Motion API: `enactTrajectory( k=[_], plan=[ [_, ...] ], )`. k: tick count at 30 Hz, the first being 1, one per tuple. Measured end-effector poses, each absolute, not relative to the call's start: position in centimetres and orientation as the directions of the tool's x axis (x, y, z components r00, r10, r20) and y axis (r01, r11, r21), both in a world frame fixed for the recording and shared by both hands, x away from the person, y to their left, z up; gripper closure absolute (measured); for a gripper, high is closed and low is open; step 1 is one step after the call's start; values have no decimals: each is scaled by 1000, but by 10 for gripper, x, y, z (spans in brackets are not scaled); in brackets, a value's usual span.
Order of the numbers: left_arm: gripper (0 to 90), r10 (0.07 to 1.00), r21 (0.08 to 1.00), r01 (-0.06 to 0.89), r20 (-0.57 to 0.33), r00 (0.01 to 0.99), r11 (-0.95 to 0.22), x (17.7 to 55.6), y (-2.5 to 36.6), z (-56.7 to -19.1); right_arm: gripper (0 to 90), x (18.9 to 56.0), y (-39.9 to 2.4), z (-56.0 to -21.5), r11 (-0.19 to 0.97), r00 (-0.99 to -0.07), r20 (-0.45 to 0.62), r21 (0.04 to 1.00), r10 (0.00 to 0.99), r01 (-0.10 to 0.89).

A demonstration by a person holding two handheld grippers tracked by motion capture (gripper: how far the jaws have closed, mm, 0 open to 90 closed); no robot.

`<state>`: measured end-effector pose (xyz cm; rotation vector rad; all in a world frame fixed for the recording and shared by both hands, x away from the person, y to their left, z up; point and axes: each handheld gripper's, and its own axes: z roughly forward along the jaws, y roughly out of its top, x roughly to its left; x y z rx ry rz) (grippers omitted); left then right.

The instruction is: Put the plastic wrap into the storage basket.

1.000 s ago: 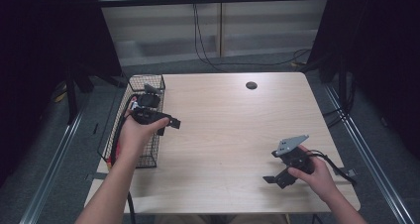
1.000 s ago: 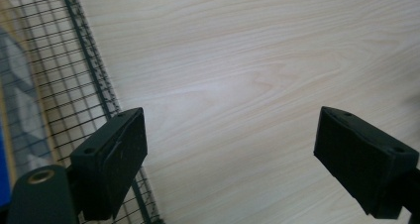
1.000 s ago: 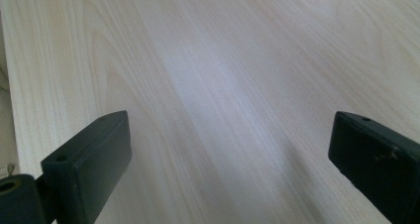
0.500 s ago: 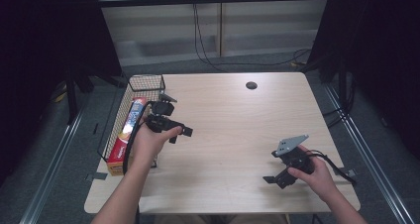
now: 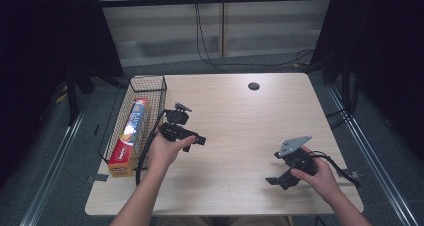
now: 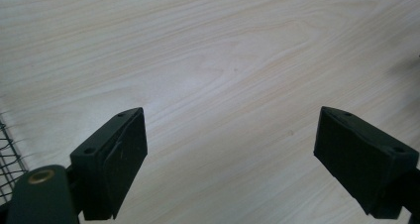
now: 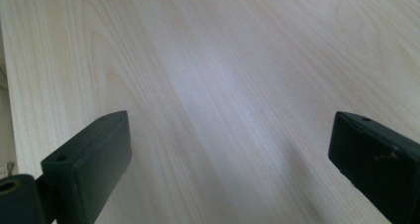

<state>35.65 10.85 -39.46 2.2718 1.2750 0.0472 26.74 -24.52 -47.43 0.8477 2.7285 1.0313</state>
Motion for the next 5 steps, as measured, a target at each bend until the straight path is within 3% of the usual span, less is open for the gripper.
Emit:
enactTrajectory(
  k=[5],
  plan=[
    [127,801,464,779,-211,560,-423,354,104,-399,28,269,-245,-475,615,-843,94,642,530,458]
  ],
)
